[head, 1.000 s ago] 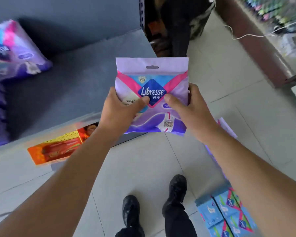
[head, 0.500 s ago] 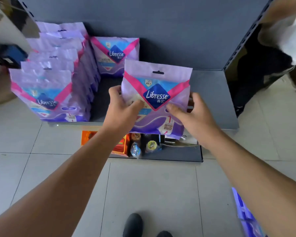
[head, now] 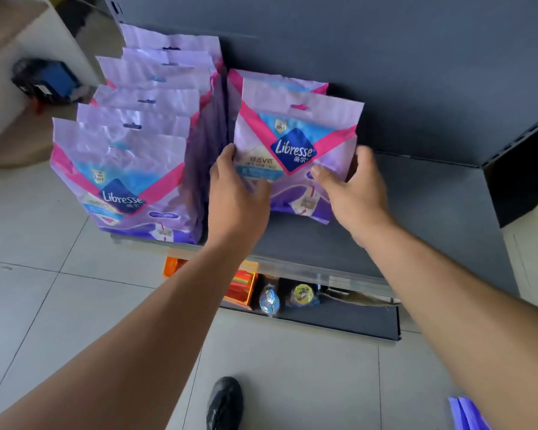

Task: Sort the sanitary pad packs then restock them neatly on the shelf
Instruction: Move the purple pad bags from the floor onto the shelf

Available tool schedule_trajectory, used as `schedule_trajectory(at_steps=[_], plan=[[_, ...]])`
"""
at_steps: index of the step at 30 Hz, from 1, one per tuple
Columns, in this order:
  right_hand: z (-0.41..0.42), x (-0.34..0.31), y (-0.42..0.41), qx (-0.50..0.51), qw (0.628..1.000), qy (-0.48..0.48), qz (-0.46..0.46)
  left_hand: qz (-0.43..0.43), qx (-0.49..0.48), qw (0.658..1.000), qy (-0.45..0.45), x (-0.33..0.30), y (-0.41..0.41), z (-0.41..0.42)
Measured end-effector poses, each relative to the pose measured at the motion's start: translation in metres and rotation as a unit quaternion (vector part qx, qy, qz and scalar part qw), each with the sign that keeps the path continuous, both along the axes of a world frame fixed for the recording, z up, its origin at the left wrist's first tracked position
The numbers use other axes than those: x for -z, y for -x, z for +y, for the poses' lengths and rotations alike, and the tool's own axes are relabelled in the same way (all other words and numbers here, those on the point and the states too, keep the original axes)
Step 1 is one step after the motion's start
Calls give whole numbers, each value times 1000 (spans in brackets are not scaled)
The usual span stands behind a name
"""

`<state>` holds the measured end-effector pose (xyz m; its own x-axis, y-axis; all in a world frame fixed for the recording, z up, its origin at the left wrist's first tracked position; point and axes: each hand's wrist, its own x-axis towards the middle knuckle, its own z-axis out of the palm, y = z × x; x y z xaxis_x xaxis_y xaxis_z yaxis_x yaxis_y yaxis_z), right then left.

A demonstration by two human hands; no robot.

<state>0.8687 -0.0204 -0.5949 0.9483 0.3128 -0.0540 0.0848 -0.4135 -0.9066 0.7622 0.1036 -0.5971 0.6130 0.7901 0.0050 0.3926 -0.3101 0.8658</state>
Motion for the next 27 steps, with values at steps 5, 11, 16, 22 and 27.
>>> schedule_trajectory(at_steps=[5, 11, 16, 22, 27], plan=[[39, 5, -22, 25, 999, -1, -45, 20, 1, 999, -44, 18, -7, 13], [64, 13, -35, 26, 997, -16, -76, 46, 26, 996, -71, 33, -13, 23], [68, 27, -35, -6, 998, 1, -62, 45, 24, 996, -71, 40, -15, 25], [66, 31, -37, -20, 998, 14, -60, 48, 32, 996, -74, 44, -15, 26], [64, 33, -36, -27, 998, 11, -57, 65, 41, 994, -74, 45, -15, 28]])
